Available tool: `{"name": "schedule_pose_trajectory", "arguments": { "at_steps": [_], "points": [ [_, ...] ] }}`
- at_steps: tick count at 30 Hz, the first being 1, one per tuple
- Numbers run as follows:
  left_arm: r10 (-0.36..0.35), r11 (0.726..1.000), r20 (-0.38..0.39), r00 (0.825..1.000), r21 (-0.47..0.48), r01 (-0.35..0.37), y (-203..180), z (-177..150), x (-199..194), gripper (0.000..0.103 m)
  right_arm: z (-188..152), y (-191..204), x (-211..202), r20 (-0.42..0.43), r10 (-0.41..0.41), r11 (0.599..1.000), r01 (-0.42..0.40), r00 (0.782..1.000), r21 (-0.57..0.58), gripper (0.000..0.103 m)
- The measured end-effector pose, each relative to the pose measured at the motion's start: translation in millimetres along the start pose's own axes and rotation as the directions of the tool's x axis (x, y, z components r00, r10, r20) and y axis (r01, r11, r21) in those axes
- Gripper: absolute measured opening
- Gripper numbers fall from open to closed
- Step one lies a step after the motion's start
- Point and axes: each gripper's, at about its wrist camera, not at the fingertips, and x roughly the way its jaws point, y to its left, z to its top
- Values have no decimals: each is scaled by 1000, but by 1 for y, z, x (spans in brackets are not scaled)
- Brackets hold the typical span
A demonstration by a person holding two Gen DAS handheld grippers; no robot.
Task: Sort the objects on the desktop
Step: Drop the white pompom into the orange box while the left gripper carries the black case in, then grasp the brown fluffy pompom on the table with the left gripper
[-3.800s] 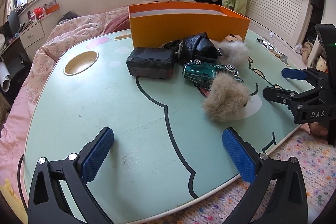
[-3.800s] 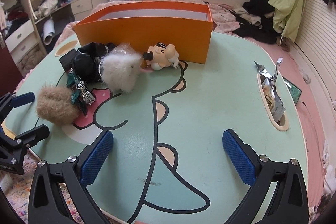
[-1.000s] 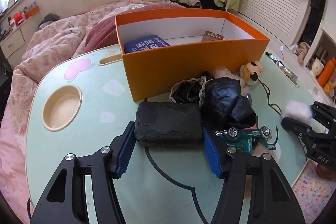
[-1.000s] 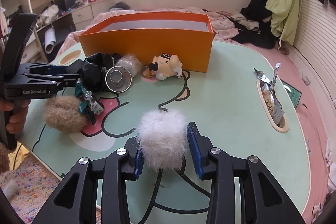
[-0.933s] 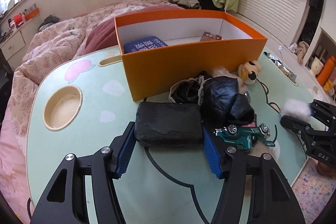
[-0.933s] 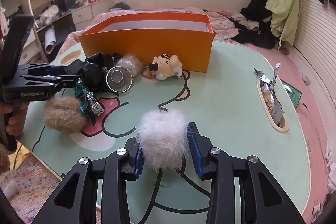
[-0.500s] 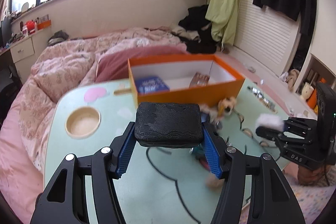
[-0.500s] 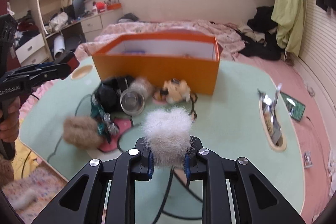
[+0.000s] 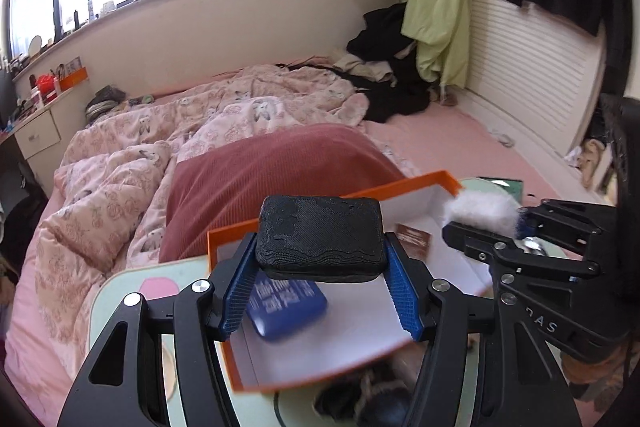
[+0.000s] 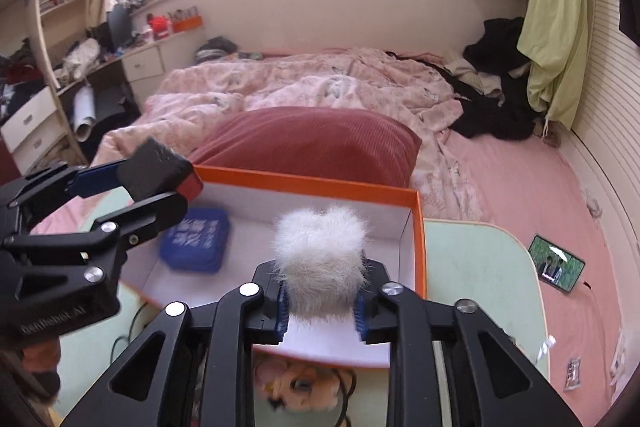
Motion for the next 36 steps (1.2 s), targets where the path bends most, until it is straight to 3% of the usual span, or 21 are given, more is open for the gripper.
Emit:
{"name": "schedule_pose_trajectory", "arguments": {
  "at_steps": [2,5,10,16,21,24,26,28,29,30,36],
  "points": [
    [31,998,6,1000,-47,-31,8,-3,3,62,1,-4,-2,2,-12,1000,12,1000,26,56],
    [-21,993,41,999,-114,26,17,-14,-15,79,-9,-6,-26,73,-19,1000,18,997,22,79],
    [-14,999,32,999,-40,15,6,-40,-49,80,-41,4,-64,99,9,1000,-7,995,-28,81],
    [-68,998,-26,997,3,68,-6,-102,-91,80,-103,11,-83,5,55,996,-55,998,-66,84],
    [-3,1000,-88,996,-5,2,2,-162,-112,80,-144,8,-80,-62,20,996,-25,998,-86,84],
    [-28,1000,-87,996,-15,27,3,-183,-115,80,-156,7,-72,-108,18,996,-27,994,-85,84],
    [-55,998,-134,990,0,55,-2,-192,-103,81,-162,5,-64,-129,8,997,-17,992,-69,90],
    [-18,999,-108,994,25,21,-11,-198,-96,95,-167,1,-61,-121,-6,999,1,993,-46,103],
    [-18,1000,-86,996,13,19,-13,-200,-94,96,-168,-1,-60,-117,-8,999,3,993,-40,103],
    [-21,1000,-79,997,4,22,-15,-200,-92,103,-168,-3,-59,-110,-10,999,6,994,-37,103],
    [-36,999,-70,997,14,37,-18,-200,-92,103,-172,-6,-60,-88,-18,999,16,996,-31,103]
  ]
}}
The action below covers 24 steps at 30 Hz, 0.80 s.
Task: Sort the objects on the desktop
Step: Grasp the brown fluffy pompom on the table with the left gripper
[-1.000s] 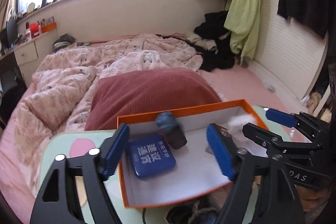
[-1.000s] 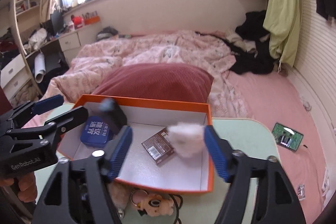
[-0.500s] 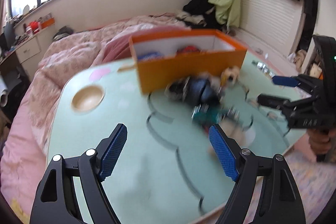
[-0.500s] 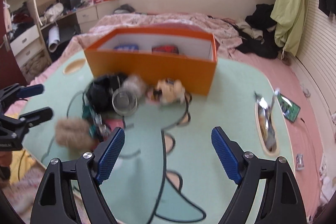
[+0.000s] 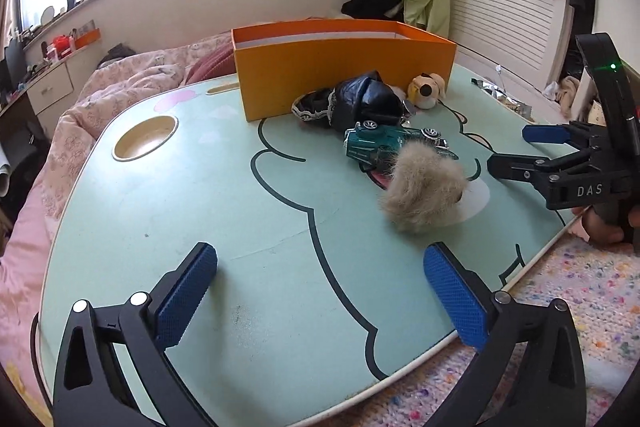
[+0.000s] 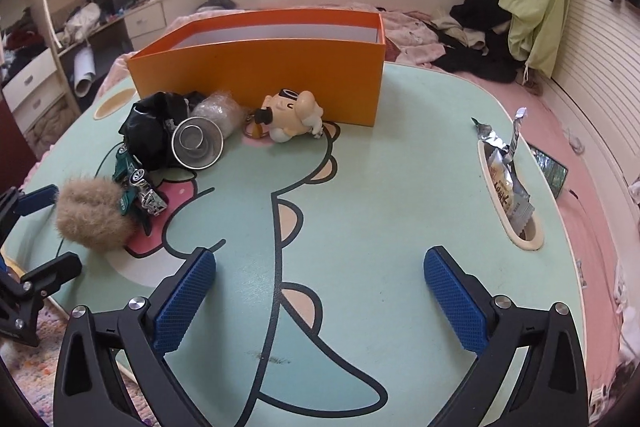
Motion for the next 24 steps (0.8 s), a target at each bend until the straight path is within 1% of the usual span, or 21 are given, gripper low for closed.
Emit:
{"name": "schedule_pose_trajectory", "arguments": {
  "at_steps": [18,21,24],
  "points": [
    [0,1000,3,1000,1,0,1,-5,-3,103,-1,1,-1,2,6,1000,-6,1000,-8,103],
    [7,1000,3,1000,2,-7,-1,-4,-3,103,-2,1,-2,6,10,1000,-10,1000,-9,103],
    [33,999,13,999,10,-33,-4,-4,-6,103,-2,1,-2,7,10,1000,-10,1000,-9,103]
  ]
}}
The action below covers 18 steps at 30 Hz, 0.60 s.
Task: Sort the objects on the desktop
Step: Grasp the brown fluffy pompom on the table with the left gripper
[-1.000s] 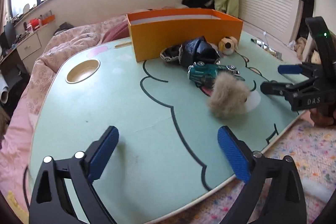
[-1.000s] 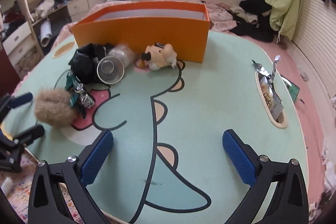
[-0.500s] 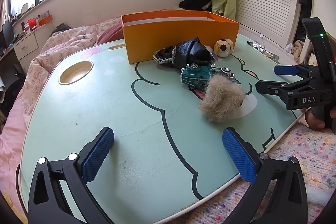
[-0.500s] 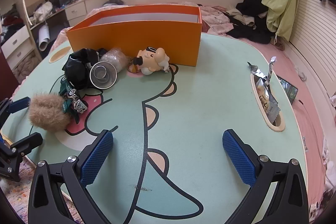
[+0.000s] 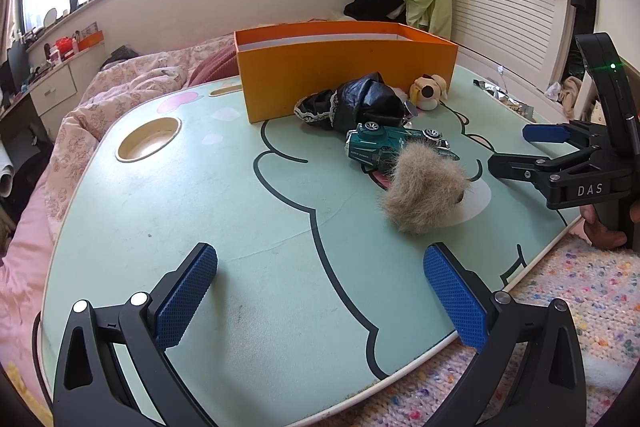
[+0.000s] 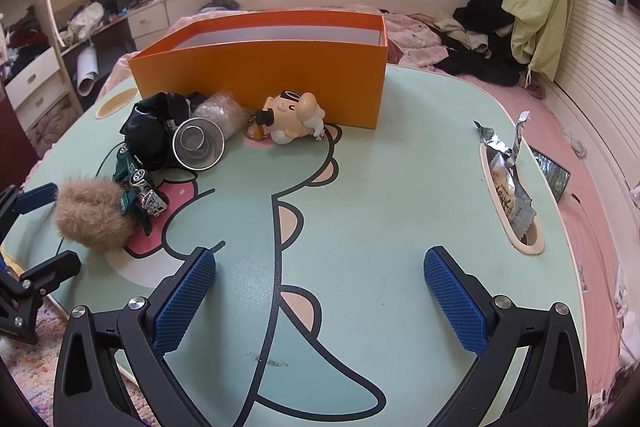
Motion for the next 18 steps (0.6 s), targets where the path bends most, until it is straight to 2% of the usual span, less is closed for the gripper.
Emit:
{"name": "schedule_pose_trajectory", "arguments": {
  "at_steps": [2,5,10,14,15,16,17,18],
  "points": [
    [-5,1000,7,1000,23,4,-4,0,-3,103,0,0,0,0,0,1000,0,1000,0,103],
    [-94,995,12,995,38,94,-11,7,-9,103,0,0,0,0,0,1000,0,1000,0,103],
    [-207,978,14,978,9,207,-16,35,-8,102,0,0,0,0,0,1000,0,1000,0,103],
    [-270,962,-10,963,21,271,-23,55,7,92,1,1,-1,2,1,1000,-1,1000,-1,103],
    [-271,962,-29,962,34,272,-27,57,13,77,1,1,-1,2,1,1000,-1,1000,-1,103],
    [-267,962,-57,962,44,270,-31,57,20,57,1,1,-1,2,1,1000,-1,1000,0,103],
    [-261,963,-80,962,47,265,-33,56,25,50,1,1,-1,2,1,1000,-1,1000,0,103],
    [-266,962,-93,960,45,271,-33,53,28,37,1,1,-1,3,1,1000,-1,1000,-1,103]
  ]
}}
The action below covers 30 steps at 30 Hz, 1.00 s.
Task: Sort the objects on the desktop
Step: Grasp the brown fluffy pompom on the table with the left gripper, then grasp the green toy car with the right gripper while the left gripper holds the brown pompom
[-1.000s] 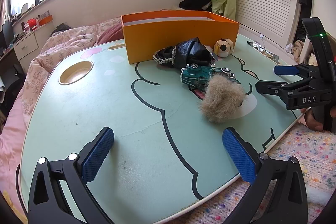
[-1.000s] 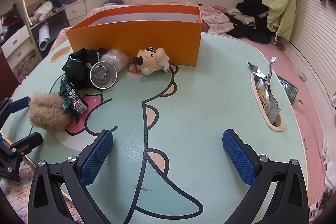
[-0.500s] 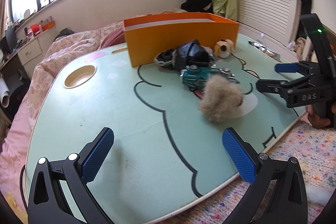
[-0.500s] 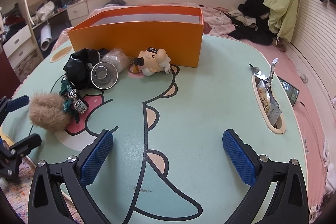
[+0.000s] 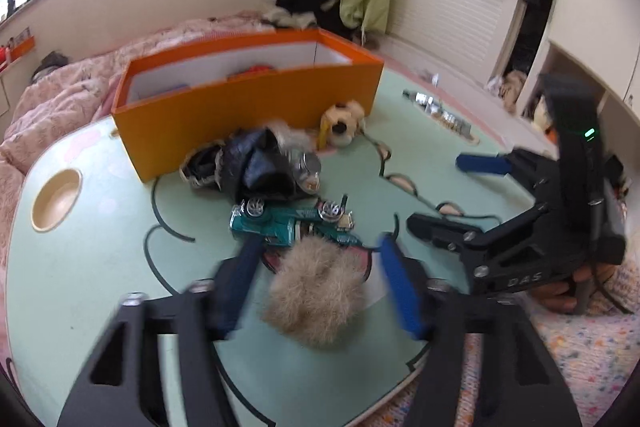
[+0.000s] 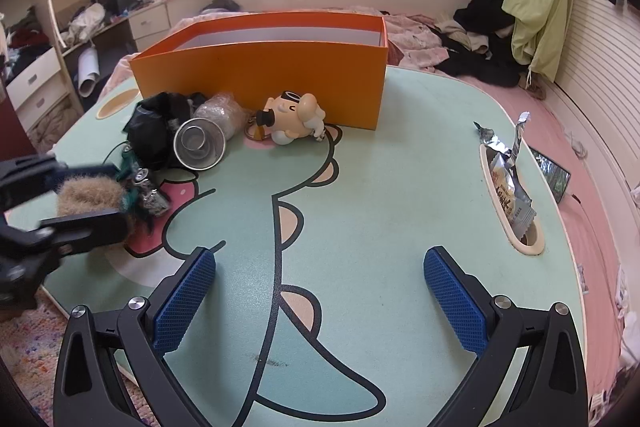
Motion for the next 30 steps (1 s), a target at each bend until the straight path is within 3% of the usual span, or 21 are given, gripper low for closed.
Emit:
{"name": "schedule_pose_trajectory", "arguments": {
  "at_steps": [1,7,11,14,16,17,20,24,30],
  "points": [
    [-12,1000,-5,1000,-3,12,1,-3,1,26,0,0,0,0,1,1000,-1,1000,0,103],
    [16,996,90,996,-86,-8,19,-26,-34,26,0,0,0,1,0,1000,0,1000,0,103],
    [82,986,90,993,-155,-67,31,-42,-39,27,0,0,-1,1,0,1000,0,1000,0,103],
    [78,981,84,993,-184,-61,37,-44,-34,42,0,0,-1,1,0,1000,0,1000,1,103],
    [105,981,80,991,-170,-90,33,-43,-32,76,0,0,-1,1,1,1000,-1,1000,1,103],
    [119,982,74,990,-158,-106,30,-43,-31,80,0,0,-1,2,0,1000,0,1000,0,103],
    [156,981,58,986,-125,-147,24,-42,-27,81,0,0,-1,3,1,1000,-1,1000,0,103],
    [160,981,60,985,-121,-152,25,-43,-27,81,0,3,-3,5,12,1000,-12,1000,-6,103],
    [216,975,53,975,-69,-212,20,-45,-23,81,24,36,-17,40,179,981,-175,983,-88,103]
  ]
}}
